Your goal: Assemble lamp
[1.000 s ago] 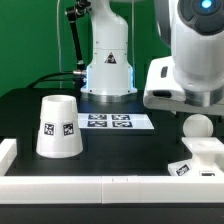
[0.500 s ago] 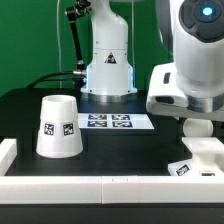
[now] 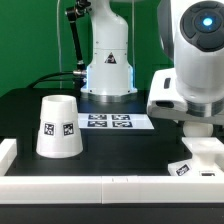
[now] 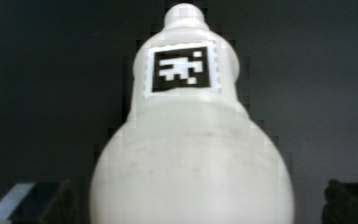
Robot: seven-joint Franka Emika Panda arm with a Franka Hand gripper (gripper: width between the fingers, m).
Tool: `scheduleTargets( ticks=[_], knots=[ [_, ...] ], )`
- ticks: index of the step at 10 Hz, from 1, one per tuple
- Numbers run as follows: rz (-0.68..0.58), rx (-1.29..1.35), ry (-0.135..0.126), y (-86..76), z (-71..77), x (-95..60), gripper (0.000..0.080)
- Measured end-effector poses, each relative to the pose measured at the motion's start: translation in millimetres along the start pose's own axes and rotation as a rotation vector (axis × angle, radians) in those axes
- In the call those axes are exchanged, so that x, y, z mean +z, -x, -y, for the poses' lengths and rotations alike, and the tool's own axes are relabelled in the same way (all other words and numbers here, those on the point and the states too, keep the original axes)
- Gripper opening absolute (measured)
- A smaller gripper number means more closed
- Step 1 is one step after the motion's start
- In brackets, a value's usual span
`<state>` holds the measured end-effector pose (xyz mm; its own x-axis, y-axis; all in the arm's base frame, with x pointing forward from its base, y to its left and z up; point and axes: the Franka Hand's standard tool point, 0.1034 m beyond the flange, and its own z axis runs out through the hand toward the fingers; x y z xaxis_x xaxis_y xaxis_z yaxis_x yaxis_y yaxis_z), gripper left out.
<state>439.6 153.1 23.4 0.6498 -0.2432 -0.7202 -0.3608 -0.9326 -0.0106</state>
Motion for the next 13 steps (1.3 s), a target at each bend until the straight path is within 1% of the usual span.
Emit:
scheduleTargets(
  ticks=[2,5,6,7,8,10,12,13],
  knots=[
    [0.005,0.005,0.005,1.5,-3.5,9.5,0.0699],
    [0.003,0.014,0.005,0.6,-5.3,15.7,0.0699],
    [0.003,0.014,0.005,0.1,-5.2,15.8,0.0657],
    [0.002,0.013,0.004,-0.6,-4.8,15.2,0.0657],
    [0.002,0.013,0.004,-0.9,-5.2,15.0,0.0576],
    [-0.002,0.01,0.002,-2.9,-7.0,12.0,0.0576],
    [-0.014,0.013,-0.008,-7.3,-8.9,3.4,0.0576],
    [-0.012,0.007,-0.014,-8.2,-10.7,-4.8,0.0576]
  ],
)
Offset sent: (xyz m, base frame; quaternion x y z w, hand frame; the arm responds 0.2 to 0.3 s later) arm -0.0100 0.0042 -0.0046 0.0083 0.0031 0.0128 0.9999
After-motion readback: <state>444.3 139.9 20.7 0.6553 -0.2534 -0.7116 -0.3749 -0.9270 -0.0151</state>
